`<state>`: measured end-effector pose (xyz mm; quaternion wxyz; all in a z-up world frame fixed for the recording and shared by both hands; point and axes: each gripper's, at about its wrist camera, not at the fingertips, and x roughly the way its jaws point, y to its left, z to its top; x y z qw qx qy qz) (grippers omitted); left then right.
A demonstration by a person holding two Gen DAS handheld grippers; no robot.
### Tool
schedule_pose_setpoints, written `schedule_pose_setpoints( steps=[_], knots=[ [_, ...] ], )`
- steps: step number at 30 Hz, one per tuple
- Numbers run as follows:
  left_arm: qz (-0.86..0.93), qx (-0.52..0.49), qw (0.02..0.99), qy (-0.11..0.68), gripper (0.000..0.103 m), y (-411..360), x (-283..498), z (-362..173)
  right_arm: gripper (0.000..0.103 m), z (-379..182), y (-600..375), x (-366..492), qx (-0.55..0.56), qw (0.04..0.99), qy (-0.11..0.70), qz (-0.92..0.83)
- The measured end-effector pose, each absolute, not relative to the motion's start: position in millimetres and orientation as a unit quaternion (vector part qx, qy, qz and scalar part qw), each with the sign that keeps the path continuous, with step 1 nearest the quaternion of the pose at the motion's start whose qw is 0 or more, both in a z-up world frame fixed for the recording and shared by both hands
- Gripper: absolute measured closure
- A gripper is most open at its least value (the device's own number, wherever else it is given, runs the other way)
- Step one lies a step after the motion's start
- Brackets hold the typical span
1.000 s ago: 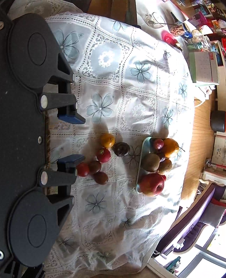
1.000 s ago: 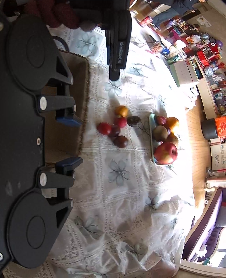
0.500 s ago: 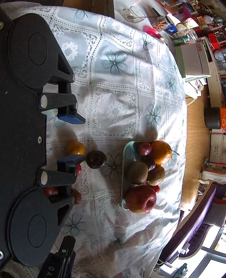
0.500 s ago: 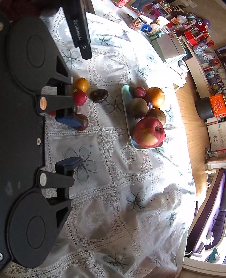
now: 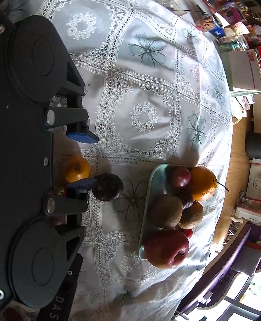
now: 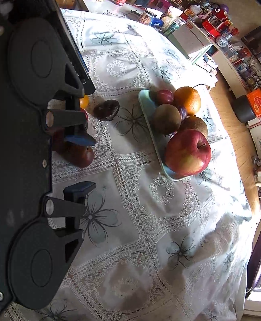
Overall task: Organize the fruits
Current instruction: 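Move the right gripper toward a dark red plum while the left approaches an orange, then close the right gripper on the dark red plum while the left grasps the orange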
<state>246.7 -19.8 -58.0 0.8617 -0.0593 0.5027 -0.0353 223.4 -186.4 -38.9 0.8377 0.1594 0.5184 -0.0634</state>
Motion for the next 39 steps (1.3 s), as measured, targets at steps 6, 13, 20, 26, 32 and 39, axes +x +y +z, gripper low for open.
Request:
schedule_pose_setpoints(
  steps=[6, 13, 20, 26, 32, 39],
  knots=[
    [-0.039, -0.088, 0.848, 0.521, 0.057, -12.9, 248.2, -66.6, 0.061, -48.1, -178.5, 228.5, 0.125, 0.844, 0.519, -0.053],
    [-0.040, -0.068, 0.854, 0.515, 0.057, -18.7, 247.6, -66.1, 0.060, -60.4, -171.5, 242.1, 0.112, 0.827, 0.550, -0.036],
    [-0.048, -0.053, 0.852, 0.519, 0.057, -23.8, 251.0, -68.9, 0.054, -73.1, -165.4, 253.0, 0.102, 0.808, 0.580, -0.025],
    [-0.061, -0.052, 0.843, 0.531, 0.056, -25.4, 253.4, -72.6, 0.069, -74.3, -174.6, 251.0, 0.135, 0.802, 0.581, -0.014],
    [-0.055, -0.025, 0.841, 0.537, 0.052, -35.2, 257.0, -75.2, 0.070, -63.5, -189.0, 235.2, 0.164, 0.823, 0.542, -0.044],
    [-0.043, 0.005, 0.843, 0.536, 0.047, -44.2, 260.9, -78.2, 0.070, -65.6, -197.2, 237.1, 0.180, 0.818, 0.545, -0.050]
  ],
)
